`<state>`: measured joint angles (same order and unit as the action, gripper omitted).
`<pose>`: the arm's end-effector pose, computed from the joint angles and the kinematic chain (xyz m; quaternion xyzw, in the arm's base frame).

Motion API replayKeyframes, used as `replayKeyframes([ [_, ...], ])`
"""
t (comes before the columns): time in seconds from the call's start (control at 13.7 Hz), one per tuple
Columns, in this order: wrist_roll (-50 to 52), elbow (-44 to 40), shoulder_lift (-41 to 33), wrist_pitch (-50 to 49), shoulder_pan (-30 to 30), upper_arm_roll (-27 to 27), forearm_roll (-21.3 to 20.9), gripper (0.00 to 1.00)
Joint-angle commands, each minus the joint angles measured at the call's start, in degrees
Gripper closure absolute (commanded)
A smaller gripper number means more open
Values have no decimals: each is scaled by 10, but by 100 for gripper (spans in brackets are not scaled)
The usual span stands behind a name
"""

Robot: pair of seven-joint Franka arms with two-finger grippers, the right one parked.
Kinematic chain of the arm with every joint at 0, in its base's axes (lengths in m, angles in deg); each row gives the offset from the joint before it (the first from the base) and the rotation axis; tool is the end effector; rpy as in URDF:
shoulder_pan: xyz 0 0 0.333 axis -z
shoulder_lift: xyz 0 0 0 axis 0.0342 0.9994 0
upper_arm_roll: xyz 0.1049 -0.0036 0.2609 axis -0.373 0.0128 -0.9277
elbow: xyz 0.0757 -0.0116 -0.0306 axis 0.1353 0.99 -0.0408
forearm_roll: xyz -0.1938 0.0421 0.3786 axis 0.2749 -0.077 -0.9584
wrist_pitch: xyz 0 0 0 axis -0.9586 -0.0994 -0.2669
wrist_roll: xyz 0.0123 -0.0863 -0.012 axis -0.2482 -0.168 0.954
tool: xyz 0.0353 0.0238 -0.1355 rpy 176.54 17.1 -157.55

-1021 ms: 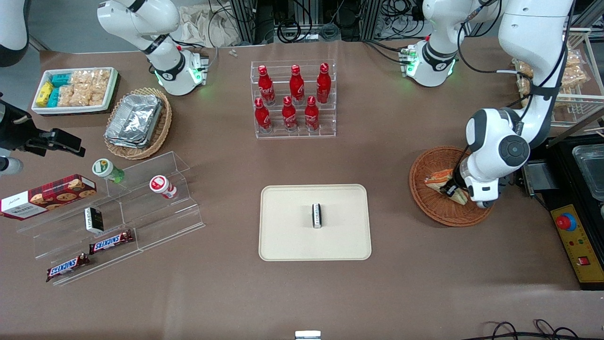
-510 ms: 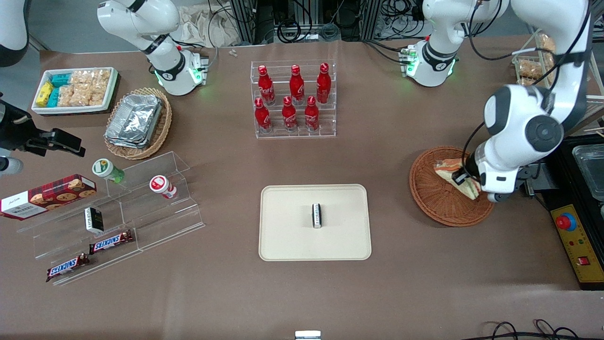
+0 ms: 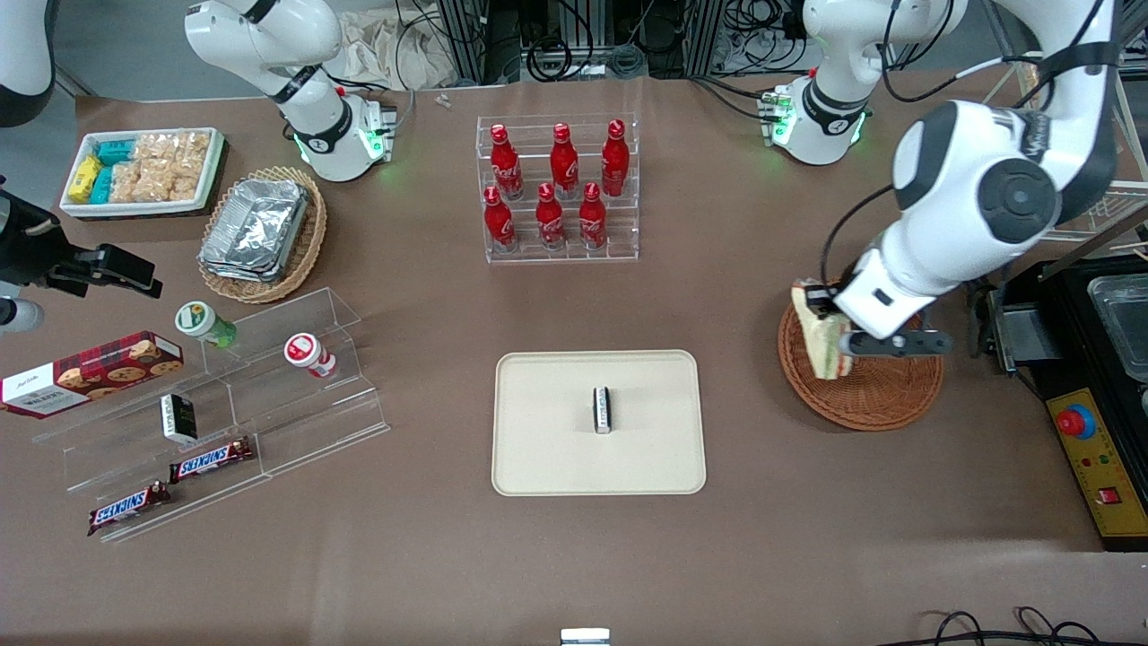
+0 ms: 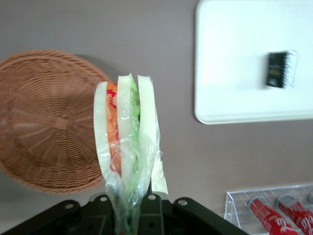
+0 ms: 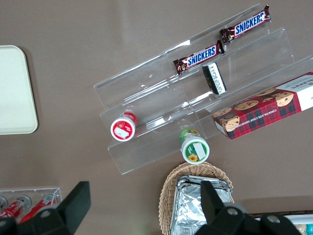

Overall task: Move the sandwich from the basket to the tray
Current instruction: 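Lift the sandwich and carry it toward the cream tray, then lower the sandwich onto the tray beside the black packet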

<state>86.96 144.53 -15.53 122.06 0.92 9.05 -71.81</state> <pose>0.5748 -0.1979 0.3719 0.9969 -0.0289 -0.0548 0.0479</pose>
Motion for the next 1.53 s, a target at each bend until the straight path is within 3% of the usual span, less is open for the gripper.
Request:
replayKeyframes([
  [0.0,-21,-49,62,14,-1,24,27,100],
  [0.15,-22,-72,120,52,-1,65,11,100],
  [0.44,39,-80,201,136,6,111,-92,100],
  [0.66,49,-87,250,187,6,118,-95,100],
  [1.02,98,-92,312,266,23,119,-164,100],
  [1.24,104,-94,324,274,23,119,-170,100],
  [1.31,109,-94,333,275,23,119,-168,86],
  [1.39,124,-109,351,280,24,119,-170,59],
  [1.46,134,-124,367,287,28,118,-173,20],
])
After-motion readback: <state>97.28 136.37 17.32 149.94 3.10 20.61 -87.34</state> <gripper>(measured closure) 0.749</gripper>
